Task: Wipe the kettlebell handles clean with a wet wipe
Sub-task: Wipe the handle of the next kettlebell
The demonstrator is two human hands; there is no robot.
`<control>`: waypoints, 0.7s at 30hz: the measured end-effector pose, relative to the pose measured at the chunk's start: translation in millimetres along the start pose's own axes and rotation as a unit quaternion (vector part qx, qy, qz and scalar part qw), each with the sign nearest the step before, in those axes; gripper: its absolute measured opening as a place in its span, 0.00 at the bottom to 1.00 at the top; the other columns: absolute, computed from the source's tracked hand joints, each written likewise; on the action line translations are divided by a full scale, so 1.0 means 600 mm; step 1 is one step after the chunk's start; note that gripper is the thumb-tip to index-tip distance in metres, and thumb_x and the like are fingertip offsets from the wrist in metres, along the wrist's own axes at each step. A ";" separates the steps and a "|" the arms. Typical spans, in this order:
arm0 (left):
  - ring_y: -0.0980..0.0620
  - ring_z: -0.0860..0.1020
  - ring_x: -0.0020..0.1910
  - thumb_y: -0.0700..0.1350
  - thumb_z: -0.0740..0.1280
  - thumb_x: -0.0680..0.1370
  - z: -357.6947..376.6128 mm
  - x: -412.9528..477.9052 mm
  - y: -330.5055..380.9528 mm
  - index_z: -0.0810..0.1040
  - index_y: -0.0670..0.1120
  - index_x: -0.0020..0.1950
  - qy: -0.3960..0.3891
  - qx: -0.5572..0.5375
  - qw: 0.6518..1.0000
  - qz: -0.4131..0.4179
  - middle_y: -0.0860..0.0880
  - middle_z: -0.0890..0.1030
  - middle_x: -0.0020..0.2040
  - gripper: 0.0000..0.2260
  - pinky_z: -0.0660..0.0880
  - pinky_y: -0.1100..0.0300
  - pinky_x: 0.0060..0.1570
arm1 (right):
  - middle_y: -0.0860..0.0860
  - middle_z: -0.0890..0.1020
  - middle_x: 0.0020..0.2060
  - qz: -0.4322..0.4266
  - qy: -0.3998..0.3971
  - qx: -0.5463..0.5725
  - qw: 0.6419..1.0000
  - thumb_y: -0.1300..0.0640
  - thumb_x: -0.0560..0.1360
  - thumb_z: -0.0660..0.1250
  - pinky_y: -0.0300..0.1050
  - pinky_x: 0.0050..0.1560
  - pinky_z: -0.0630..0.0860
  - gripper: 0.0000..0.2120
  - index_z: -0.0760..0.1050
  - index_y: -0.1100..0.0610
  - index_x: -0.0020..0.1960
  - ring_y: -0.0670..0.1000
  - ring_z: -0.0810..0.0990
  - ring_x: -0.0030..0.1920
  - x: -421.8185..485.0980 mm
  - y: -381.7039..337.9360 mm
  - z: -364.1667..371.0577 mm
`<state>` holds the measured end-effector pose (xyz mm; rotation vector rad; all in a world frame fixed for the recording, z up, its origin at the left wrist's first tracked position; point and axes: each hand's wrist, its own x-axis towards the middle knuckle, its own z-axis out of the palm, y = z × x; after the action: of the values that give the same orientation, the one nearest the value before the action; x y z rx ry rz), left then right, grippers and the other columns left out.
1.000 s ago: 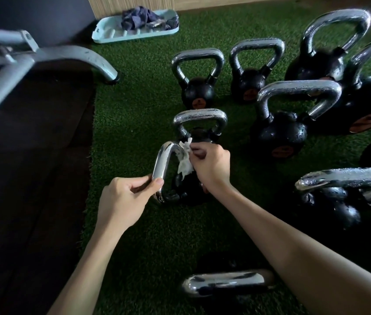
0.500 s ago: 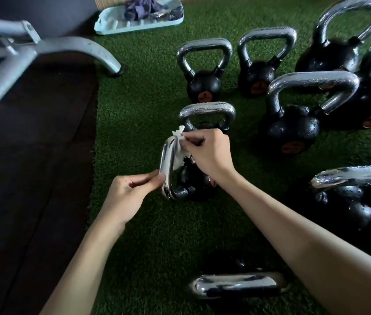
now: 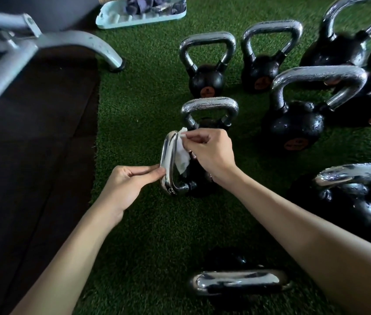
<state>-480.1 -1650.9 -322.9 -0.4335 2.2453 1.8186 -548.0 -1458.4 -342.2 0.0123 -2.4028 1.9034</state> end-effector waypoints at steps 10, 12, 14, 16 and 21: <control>0.65 0.82 0.52 0.50 0.76 0.71 -0.002 -0.001 0.009 0.88 0.47 0.53 0.001 0.004 1.000 0.001 0.56 0.87 0.48 0.13 0.71 0.66 0.60 | 0.43 0.87 0.40 -0.046 -0.081 -0.060 0.994 0.56 0.70 0.81 0.26 0.40 0.73 0.07 0.88 0.54 0.48 0.33 0.82 0.37 -0.047 -0.003 0.000; 0.71 0.81 0.45 0.47 0.75 0.73 0.000 0.001 0.011 0.87 0.49 0.52 -0.001 0.008 1.000 0.004 0.59 0.87 0.44 0.09 0.70 0.73 0.49 | 0.44 0.88 0.41 -0.027 -0.054 -0.037 0.997 0.56 0.69 0.81 0.28 0.44 0.76 0.07 0.88 0.53 0.47 0.34 0.83 0.40 -0.031 -0.006 0.002; 0.70 0.81 0.46 0.49 0.76 0.71 0.000 0.003 0.017 0.87 0.51 0.50 -0.010 0.017 1.000 0.002 0.59 0.87 0.44 0.09 0.71 0.72 0.52 | 0.44 0.88 0.41 -0.011 -0.052 -0.024 0.998 0.55 0.69 0.81 0.29 0.46 0.77 0.08 0.88 0.53 0.47 0.36 0.84 0.41 -0.029 -0.010 0.000; 0.62 0.83 0.54 0.52 0.77 0.66 -0.006 0.007 0.022 0.89 0.52 0.45 -0.020 0.029 0.999 -0.004 0.55 0.88 0.47 0.09 0.70 0.63 0.64 | 0.44 0.88 0.39 -0.018 -0.092 -0.040 0.995 0.56 0.68 0.81 0.29 0.42 0.77 0.07 0.88 0.54 0.46 0.37 0.84 0.39 -0.047 -0.008 -0.008; 0.60 0.80 0.59 0.52 0.77 0.66 -0.017 0.010 0.033 0.89 0.51 0.46 -0.045 0.040 0.998 -0.026 0.53 0.88 0.49 0.11 0.63 0.57 0.72 | 0.43 0.86 0.35 -0.055 -0.163 -0.092 0.981 0.58 0.69 0.81 0.26 0.33 0.70 0.05 0.88 0.55 0.44 0.33 0.78 0.30 -0.091 0.005 -0.018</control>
<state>-492.4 -1657.3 -304.7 -0.3833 2.2170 1.6822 -493.1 -1449.4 -346.2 0.4705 -2.7088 1.7400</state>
